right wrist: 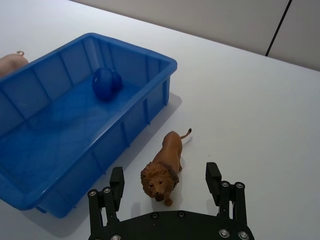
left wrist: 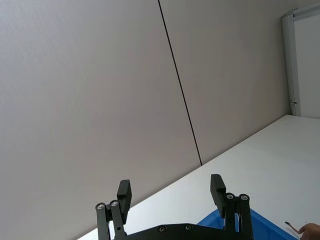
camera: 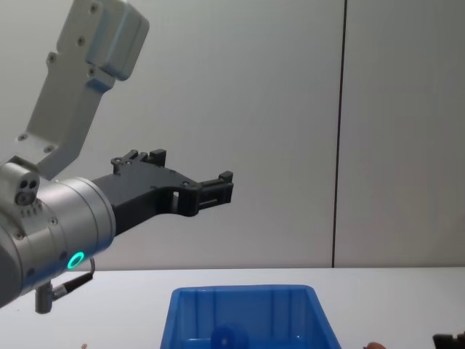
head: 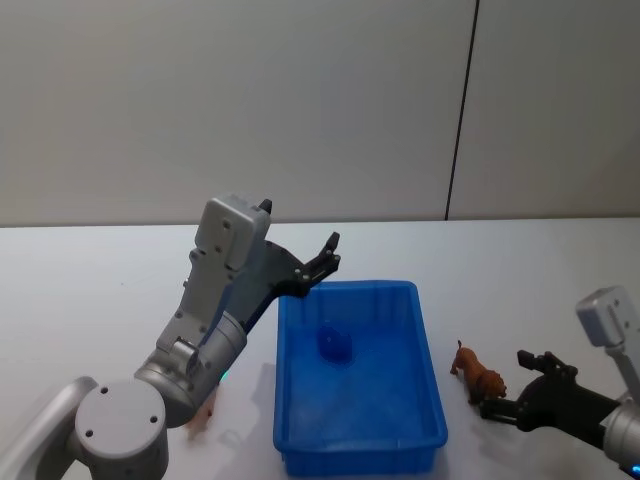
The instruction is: Pick up the two dolls from the table and place them into the box.
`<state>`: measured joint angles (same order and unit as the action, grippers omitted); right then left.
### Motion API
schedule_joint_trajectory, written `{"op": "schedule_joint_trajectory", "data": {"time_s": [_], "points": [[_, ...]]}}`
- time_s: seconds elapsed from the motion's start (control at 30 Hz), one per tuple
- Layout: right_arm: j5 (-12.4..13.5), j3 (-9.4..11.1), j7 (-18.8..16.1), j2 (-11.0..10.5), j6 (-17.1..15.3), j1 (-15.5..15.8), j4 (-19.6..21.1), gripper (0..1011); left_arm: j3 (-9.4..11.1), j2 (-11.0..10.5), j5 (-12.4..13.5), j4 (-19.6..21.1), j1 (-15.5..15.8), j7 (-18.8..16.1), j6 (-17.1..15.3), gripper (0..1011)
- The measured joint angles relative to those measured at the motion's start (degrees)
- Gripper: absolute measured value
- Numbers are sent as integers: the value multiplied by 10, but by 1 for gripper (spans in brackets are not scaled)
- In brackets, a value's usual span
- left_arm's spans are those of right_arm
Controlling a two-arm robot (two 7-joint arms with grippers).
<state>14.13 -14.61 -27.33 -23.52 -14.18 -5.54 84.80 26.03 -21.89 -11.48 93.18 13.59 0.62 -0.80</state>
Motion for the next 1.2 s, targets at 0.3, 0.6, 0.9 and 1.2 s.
{"op": "schedule_joint_trajectory", "data": {"time_s": [0.3, 0.6, 0.9, 1.2], "points": [[-12, -11, -1, 13, -2, -12, -25, 963, 0, 0, 0, 0, 0, 0, 0, 1001], [-19, -18, -1, 21, -4, -20, -40, 726, 0, 0, 0, 0, 0, 0, 0, 1001], [-20, -20, 5, 23, 0, -22, -42, 464, 0, 0, 0, 0, 0, 0, 0, 1001], [-19, -20, 14, 23, 13, -22, -32, 440, 0, 0, 0, 0, 0, 0, 0, 1001]]}}
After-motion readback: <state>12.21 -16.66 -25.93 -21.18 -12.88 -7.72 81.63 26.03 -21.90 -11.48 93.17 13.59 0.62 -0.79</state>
